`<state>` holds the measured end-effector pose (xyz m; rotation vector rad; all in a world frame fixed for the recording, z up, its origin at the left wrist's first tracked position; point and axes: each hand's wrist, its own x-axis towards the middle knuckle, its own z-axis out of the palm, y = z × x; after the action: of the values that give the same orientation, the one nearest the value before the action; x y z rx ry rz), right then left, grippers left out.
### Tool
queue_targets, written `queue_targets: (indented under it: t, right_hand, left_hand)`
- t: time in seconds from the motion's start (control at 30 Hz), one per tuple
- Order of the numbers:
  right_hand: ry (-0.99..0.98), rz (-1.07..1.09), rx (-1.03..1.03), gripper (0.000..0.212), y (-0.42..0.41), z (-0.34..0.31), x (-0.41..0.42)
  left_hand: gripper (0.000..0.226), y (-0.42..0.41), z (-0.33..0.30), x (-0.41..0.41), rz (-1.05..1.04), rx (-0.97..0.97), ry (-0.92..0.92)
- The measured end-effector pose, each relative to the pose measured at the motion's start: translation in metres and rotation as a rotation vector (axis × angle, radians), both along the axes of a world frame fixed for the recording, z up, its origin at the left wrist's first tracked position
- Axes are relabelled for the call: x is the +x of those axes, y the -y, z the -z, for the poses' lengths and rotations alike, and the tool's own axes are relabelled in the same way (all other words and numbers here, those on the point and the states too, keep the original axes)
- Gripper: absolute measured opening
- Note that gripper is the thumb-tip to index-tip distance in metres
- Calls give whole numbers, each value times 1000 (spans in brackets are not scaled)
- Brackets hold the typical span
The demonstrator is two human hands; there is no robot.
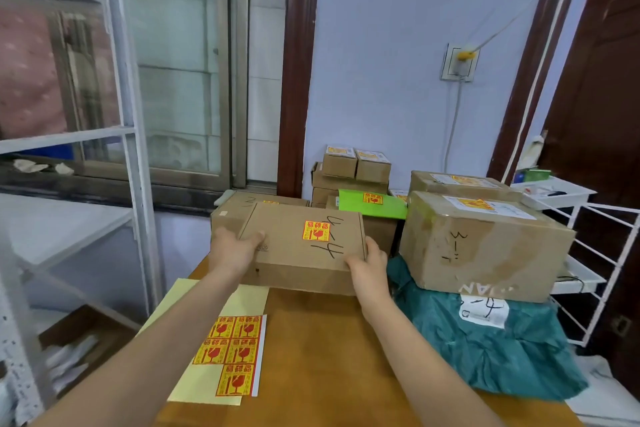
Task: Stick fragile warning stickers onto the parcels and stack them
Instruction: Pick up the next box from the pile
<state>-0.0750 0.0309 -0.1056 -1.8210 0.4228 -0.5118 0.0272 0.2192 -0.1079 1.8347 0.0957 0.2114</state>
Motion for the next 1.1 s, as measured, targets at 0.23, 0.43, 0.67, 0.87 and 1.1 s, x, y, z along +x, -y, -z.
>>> queue_targets:
  t: [0.23, 0.43, 0.67, 0.87, 1.1]
  right_hand:
    - [45, -66, -3, 61, -8, -8, 22]
    - [97, -124, -14, 65, -16, -23, 49]
    - [124, -167, 19, 67, -22, -40, 74]
    - [174, -210, 51, 55, -29, -48, 90]
    - [207, -279, 126, 51, -33, -49, 105]
  left_hand:
    - [54, -15, -7, 16, -42, 24, 8]
    - [42, -27, -29, 25, -95, -15, 77]
    - [35, -28, -40, 40, -123, -77, 134]
    - [31, -28, -41, 59, -179, -162, 167]
    - [34, -28, -38, 71, -195, -216, 206]
